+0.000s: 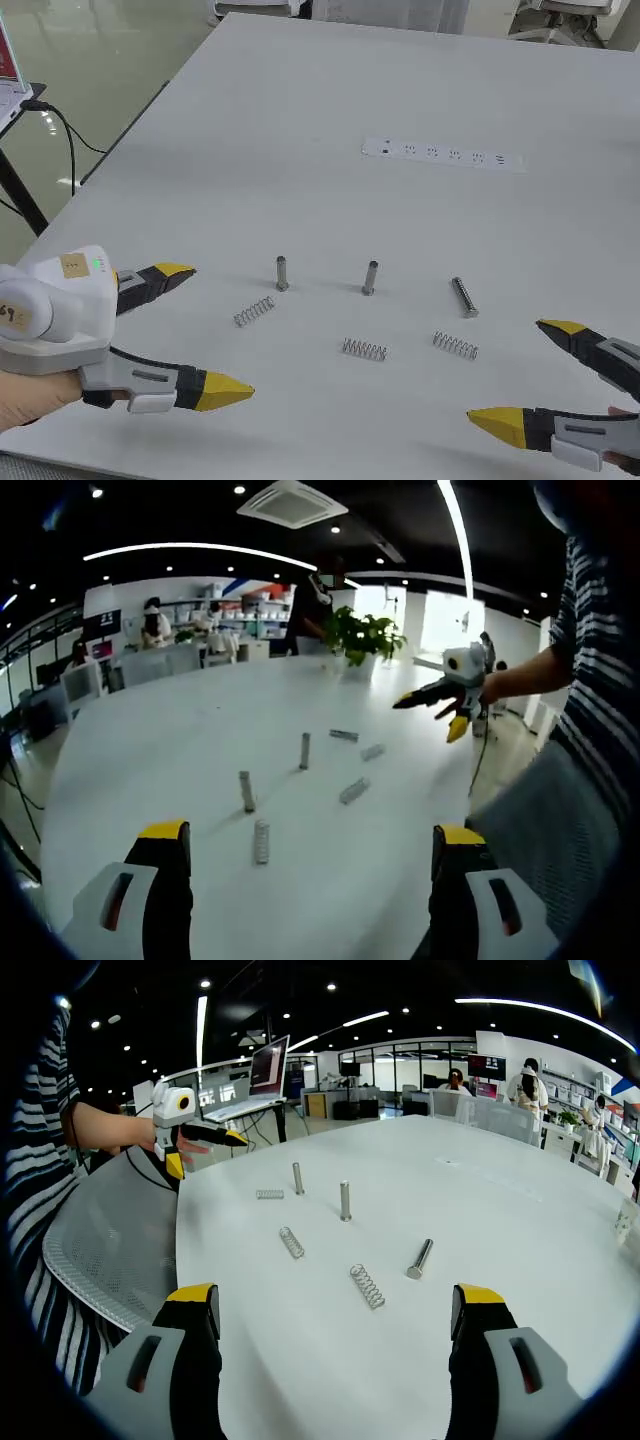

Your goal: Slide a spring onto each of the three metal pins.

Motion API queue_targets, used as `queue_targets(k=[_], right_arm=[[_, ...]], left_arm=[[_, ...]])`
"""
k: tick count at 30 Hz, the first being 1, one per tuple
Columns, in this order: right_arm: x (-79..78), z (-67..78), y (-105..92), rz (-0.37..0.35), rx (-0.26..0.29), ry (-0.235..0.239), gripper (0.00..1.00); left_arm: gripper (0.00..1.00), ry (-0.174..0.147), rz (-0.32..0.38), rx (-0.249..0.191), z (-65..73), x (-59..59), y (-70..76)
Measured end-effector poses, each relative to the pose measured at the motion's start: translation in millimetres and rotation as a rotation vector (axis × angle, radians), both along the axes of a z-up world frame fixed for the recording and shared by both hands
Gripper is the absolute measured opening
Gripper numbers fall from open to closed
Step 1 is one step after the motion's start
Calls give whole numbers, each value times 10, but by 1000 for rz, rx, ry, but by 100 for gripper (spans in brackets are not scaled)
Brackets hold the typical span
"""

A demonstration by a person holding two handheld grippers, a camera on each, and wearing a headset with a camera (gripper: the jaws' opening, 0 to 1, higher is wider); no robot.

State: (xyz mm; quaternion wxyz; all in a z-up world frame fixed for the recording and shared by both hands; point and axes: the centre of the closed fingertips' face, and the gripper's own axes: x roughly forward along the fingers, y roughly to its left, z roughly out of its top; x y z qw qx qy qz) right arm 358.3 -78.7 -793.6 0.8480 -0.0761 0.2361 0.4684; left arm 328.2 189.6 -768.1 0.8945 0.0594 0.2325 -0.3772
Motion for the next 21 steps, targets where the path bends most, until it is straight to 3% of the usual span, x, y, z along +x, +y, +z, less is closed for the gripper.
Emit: queue_targets(k=[21], right_arm=[[16,-7,9,3,-6,10,95]], left_arm=[[97,6,-4,2,-19,-13,-1]])
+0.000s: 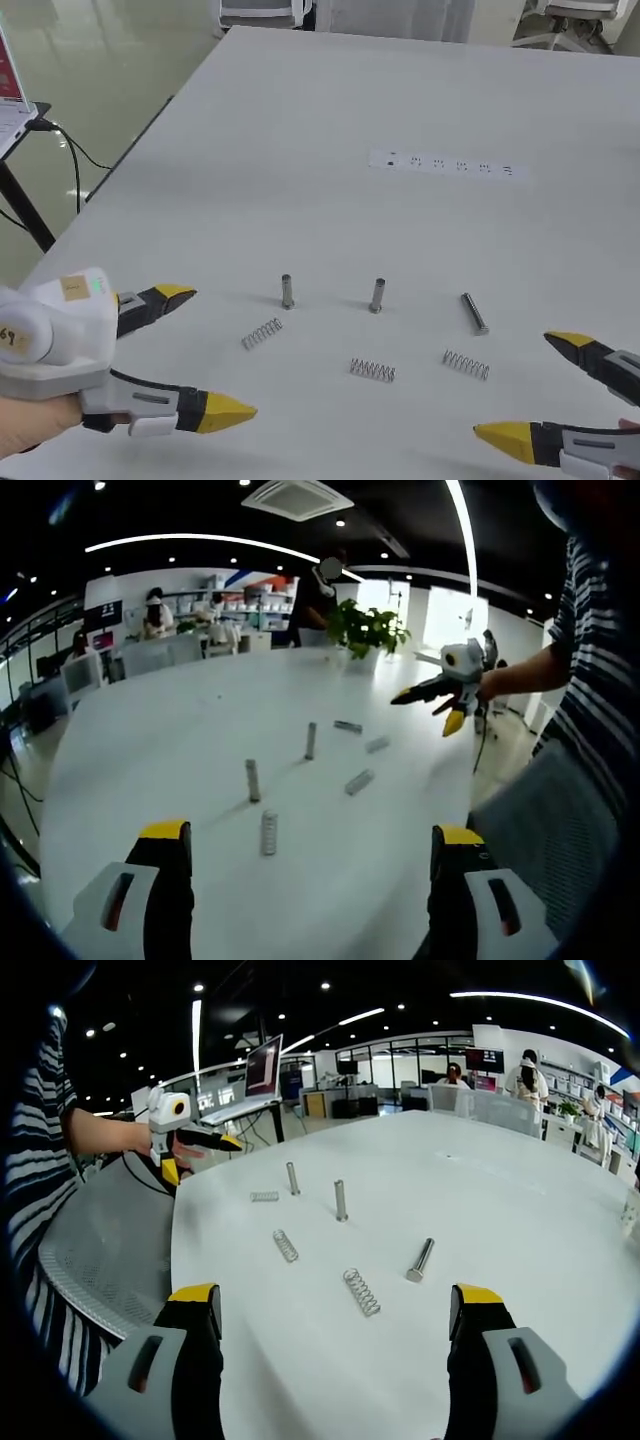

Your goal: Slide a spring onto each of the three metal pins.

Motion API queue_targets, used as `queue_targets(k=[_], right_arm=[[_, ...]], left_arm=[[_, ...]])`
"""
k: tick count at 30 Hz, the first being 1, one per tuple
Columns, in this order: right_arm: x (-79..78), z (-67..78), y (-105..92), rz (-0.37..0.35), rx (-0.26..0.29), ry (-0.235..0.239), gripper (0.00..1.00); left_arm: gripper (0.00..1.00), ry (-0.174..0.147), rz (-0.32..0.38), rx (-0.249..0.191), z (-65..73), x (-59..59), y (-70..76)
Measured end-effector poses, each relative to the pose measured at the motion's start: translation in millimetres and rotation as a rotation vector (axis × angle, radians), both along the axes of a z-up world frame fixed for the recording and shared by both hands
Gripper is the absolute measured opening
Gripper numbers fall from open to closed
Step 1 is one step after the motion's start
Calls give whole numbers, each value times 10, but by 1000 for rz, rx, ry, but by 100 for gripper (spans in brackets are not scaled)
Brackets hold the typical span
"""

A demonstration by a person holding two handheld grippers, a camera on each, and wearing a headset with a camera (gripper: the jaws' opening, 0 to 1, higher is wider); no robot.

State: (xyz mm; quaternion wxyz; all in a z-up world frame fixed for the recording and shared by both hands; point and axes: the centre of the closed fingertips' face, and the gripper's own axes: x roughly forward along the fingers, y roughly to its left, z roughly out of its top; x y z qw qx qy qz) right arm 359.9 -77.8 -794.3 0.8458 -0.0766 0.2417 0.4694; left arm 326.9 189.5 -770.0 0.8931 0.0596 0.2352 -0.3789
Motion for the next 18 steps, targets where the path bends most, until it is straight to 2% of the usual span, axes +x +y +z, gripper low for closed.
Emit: queue_targets(k=[6,15,18], right_arm=[[5,24,17,9,-4,-7,95],[-12,14,40,12,-9,-4,96],[-19,12,46,14,-14,-4,96]], left_arm=[[98,-11,9,-7,22,27,7],[98,8,-12,-7,-12,-23,-43],[98,2,-16,1,-10,-27,-43]])
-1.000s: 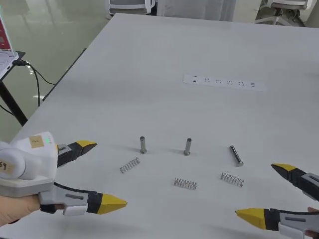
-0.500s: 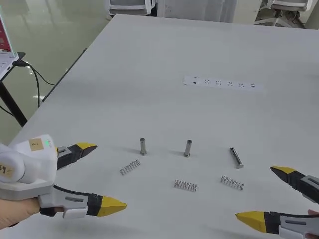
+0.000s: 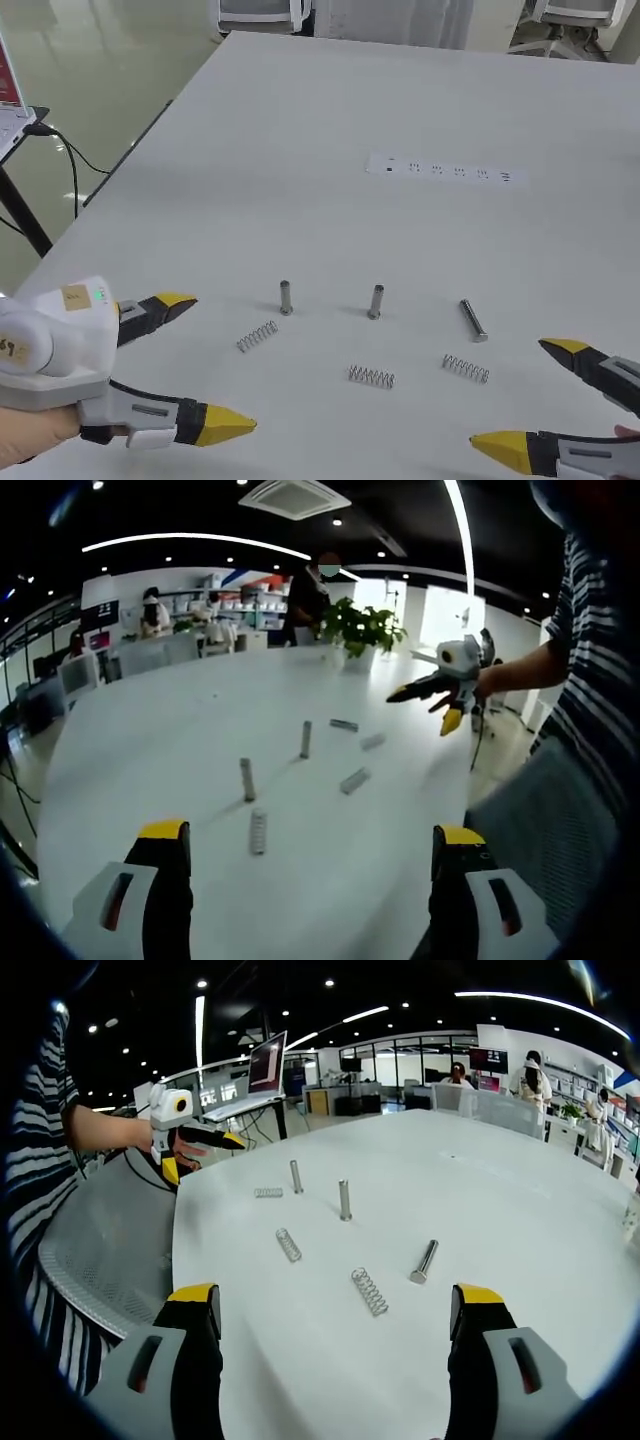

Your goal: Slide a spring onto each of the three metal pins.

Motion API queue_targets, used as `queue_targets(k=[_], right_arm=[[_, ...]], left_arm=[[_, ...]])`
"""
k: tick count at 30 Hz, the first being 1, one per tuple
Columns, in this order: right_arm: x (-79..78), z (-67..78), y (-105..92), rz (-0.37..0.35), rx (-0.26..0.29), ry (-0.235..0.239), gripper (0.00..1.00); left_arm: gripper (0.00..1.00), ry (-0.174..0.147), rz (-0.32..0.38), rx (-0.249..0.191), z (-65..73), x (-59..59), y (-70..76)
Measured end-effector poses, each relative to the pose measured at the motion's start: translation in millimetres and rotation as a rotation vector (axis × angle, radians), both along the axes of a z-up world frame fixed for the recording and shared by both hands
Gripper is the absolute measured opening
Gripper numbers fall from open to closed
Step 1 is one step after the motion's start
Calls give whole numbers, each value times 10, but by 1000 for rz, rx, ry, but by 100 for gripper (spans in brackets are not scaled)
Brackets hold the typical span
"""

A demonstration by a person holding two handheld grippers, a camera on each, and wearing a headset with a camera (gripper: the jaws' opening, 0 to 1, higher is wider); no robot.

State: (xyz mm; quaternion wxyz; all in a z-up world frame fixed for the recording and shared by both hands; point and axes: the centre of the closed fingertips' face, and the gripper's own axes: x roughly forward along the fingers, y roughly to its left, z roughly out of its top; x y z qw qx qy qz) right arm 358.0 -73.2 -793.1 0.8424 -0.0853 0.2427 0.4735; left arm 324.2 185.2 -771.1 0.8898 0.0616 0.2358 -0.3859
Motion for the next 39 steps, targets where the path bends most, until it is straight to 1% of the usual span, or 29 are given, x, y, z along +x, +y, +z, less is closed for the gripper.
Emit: queue_targets(k=[3,5,10,15,21,26,29,35,37,39], right_arm=[[13,13,-1,-6,8,-1,95],[15,18,3,-5,8,-3,95],[21,14,1,-4,7,-4,95],[10,27,17,5,16,-14,95],[-31,4,29,17,4,-5,95],[-58,-48,-13,27,-19,10,95],[-76,-68,-29,27,-20,22,93],[-96,-60,-29,23,-18,25,93],[-102,-39,-16,22,-6,27,93],[-110,-3,8,17,26,37,93]], left_arm=[[98,-2,14,-11,18,18,23],[98,-7,20,-8,24,29,38],[98,-8,26,-10,29,41,61],[98,-10,17,-21,37,38,25],[98,-8,16,-27,42,61,8],[98,-4,23,-39,46,79,12],[98,-2,25,-38,34,77,19],[98,2,34,-46,25,73,28],[98,1,32,-51,28,72,20],[98,5,29,-46,18,71,16]])
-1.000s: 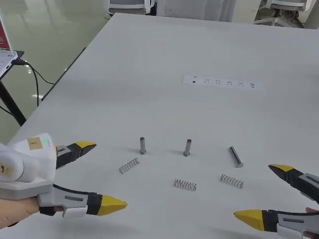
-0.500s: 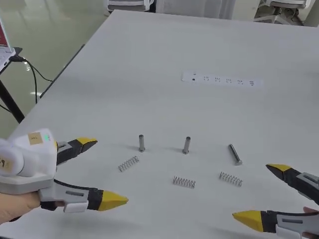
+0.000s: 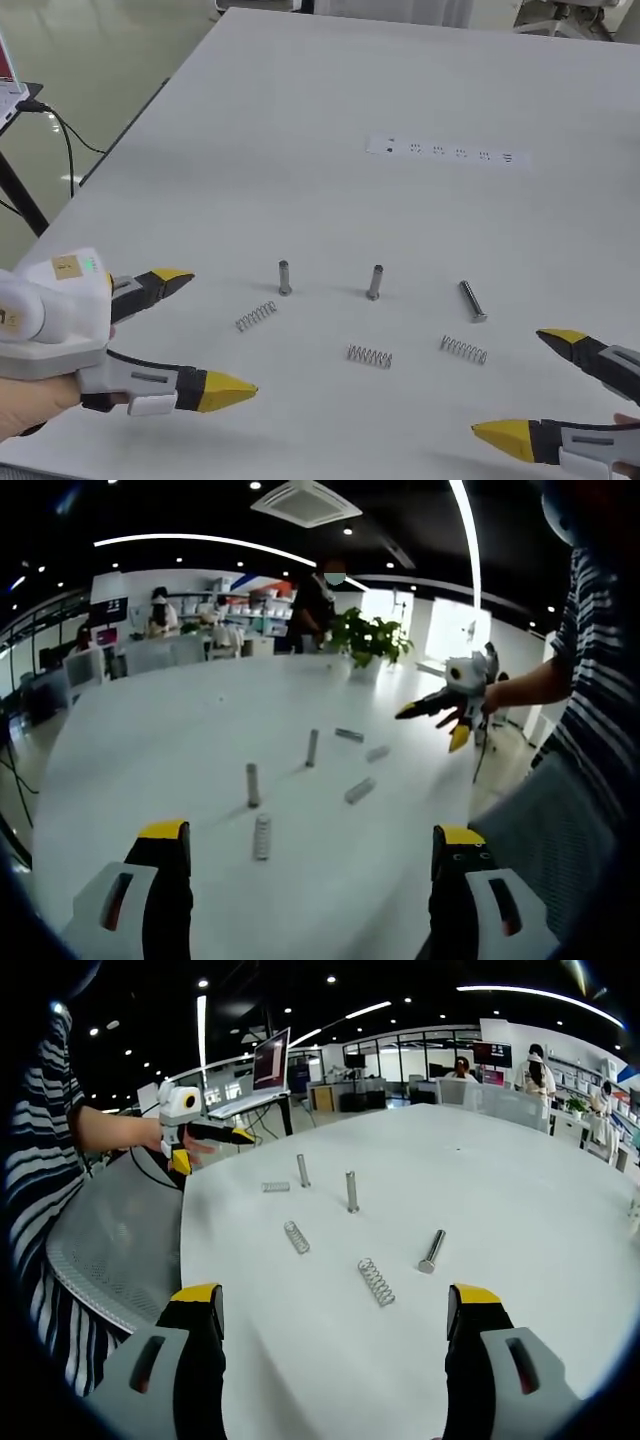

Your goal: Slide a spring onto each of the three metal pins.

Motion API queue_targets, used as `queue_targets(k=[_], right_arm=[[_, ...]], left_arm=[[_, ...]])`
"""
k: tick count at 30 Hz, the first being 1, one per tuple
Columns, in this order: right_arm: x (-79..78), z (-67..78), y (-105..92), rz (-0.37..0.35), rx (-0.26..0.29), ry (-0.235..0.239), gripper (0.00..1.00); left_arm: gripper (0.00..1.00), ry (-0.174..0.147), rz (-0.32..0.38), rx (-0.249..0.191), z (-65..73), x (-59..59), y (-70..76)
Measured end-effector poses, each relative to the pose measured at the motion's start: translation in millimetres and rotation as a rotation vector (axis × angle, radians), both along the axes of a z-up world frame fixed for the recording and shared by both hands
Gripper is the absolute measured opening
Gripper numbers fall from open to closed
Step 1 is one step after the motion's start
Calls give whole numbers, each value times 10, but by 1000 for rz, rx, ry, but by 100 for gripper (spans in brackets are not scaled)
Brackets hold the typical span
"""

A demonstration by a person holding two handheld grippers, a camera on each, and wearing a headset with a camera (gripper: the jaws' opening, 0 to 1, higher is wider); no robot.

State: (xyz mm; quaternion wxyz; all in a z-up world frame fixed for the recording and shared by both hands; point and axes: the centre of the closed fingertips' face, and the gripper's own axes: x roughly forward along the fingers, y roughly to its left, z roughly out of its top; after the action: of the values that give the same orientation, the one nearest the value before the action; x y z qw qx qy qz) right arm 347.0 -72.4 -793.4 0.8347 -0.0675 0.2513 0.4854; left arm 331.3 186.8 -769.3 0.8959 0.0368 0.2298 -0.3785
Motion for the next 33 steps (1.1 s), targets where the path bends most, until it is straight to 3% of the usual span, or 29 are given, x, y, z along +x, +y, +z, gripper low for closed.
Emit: queue_targets(k=[9,15,18,20,22,29,33], right_arm=[[5,-26,10,-3,-28,11,92],[111,29,81,-9,-17,15,92],[201,35,83,-27,-25,20,90],[291,14,58,-55,-32,47,90],[349,6,54,-64,-37,69,85],[598,61,53,-78,-62,63,76],[726,97,93,-96,-41,96,68]], left_arm=[[98,1,3,-15,-4,27,-30],[98,-1,9,-24,-2,34,-37],[98,2,8,-20,-16,17,-38],[98,4,11,-24,-22,8,-32],[97,8,9,-23,-32,-4,-28],[97,9,19,-26,-43,10,-7],[97,10,19,-30,-44,15,-25]])
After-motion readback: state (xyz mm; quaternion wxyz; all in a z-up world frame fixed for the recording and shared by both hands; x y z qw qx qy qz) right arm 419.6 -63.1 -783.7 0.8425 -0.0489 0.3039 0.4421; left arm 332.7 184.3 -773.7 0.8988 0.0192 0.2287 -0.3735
